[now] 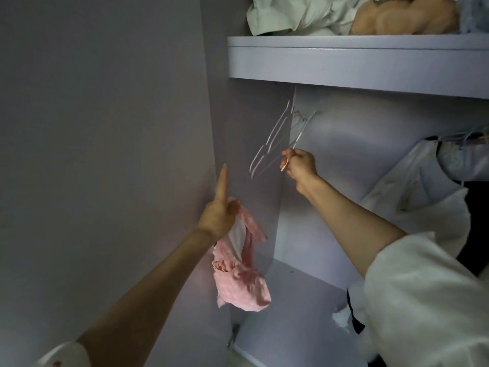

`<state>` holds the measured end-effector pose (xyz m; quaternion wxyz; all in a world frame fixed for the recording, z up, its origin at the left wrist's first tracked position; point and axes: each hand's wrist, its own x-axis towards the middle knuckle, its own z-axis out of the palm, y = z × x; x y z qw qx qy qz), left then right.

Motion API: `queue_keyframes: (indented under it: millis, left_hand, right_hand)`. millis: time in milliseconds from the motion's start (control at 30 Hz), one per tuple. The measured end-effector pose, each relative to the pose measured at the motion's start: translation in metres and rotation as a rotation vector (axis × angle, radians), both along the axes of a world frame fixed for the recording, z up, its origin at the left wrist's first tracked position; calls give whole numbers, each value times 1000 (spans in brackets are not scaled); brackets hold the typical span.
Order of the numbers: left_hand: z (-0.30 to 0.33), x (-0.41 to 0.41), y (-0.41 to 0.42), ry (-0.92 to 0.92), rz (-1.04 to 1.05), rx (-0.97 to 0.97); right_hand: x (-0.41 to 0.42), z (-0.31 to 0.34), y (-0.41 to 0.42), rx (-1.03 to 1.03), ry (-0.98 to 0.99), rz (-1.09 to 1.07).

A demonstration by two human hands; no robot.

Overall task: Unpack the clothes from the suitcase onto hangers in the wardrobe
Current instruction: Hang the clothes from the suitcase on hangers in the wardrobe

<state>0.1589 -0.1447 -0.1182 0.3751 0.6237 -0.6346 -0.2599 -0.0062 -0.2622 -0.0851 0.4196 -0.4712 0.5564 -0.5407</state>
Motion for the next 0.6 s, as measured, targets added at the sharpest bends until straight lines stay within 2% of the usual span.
queue_keyframes:
  millis: [67, 167, 300, 367, 467, 600]
  left_hand:
    - [-2, -1, 1, -40, -33, 9]
    - [-1, -1, 4, -101, -58, 55]
    - [-5, -2, 21, -88, -192, 244]
    - [-15, 1, 30, -250, -273, 312]
    - [-25, 3, 44, -491, -264, 219]
    - [-36, 4, 62, -560, -188, 112]
  right_hand:
    - [-10, 2, 7, -32, -25, -24]
    - [-23, -10, 24, -63, 37, -39]
    - [-35, -52, 77, -125, 33, -64]
    - [-36, -75, 116, -132, 35, -65]
    - [-34, -99, 167, -90, -33, -29]
    - [-40, -104, 199, 177, -262, 0]
